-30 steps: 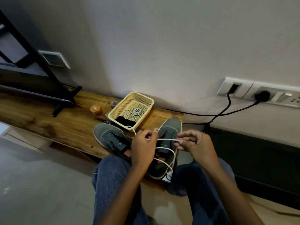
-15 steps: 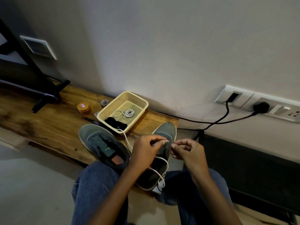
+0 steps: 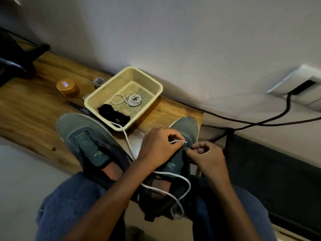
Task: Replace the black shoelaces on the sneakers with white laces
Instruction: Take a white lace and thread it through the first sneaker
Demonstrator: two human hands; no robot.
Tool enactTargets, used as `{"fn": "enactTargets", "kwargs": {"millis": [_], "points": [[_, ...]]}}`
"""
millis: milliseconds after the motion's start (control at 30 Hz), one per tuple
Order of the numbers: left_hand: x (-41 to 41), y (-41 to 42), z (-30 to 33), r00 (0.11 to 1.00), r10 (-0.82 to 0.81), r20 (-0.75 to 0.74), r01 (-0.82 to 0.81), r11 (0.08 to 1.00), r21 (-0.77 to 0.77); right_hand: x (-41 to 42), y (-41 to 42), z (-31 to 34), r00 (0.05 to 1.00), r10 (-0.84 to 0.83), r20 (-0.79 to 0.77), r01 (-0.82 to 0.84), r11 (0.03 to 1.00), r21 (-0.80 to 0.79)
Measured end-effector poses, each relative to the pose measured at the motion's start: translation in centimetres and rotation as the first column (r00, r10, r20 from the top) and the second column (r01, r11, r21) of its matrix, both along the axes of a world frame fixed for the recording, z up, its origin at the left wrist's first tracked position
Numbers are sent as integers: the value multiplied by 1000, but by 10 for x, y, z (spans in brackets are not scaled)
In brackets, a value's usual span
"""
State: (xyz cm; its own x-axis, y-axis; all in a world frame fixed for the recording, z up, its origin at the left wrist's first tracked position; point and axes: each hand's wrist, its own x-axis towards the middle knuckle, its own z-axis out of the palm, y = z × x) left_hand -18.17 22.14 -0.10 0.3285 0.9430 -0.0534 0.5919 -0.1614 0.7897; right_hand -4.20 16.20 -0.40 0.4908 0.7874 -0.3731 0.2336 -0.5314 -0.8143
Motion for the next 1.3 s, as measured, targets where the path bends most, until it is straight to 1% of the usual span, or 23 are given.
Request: {"fn": "enactTargets", "kwargs": {"millis": [100, 233, 400, 567, 733, 933, 1033, 1167, 1233, 1300], "points": [[1, 1, -2, 998, -15, -67, 17, 999, 37, 1, -1, -5, 999, -10, -52, 13, 998, 58], [9, -7, -7, 990, 5, -142, 10, 995, 100, 2, -5, -11, 980, -81, -183, 97, 992, 84], [18, -13, -12, 984, 58, -168, -34, 989, 142, 5, -6, -15, 953, -145, -265, 168, 984, 66], [21, -15, -18, 984, 80, -162, -51, 982, 180, 3, -6, -18, 938, -155, -309, 185, 980, 71], [26, -19, -19, 969, 120, -217, -65, 967, 245, 3, -7, -19, 943, -143, -301, 181, 978, 102], [27, -20, -17, 961, 140, -238, -81, 966, 245, 4, -7, -18, 955, -117, -273, 151, 983, 107], [28, -22, -11, 952, 102, -288, -27, 968, 251, 4, -8, -19, 960, -118, -253, 149, 983, 107], [29, -28, -6, 918, 56, -393, 79, 944, 320, 3, -9, -19, 960, -126, -249, 158, 981, 111], [28, -29, -5, 911, 53, -410, 95, 939, 331, 3, -8, -17, 958, -125, -259, 157, 981, 109], [26, -29, -4, 912, 58, -407, 72, 952, 298, 3, -8, -16, 953, -119, -277, 154, 982, 106]]}}
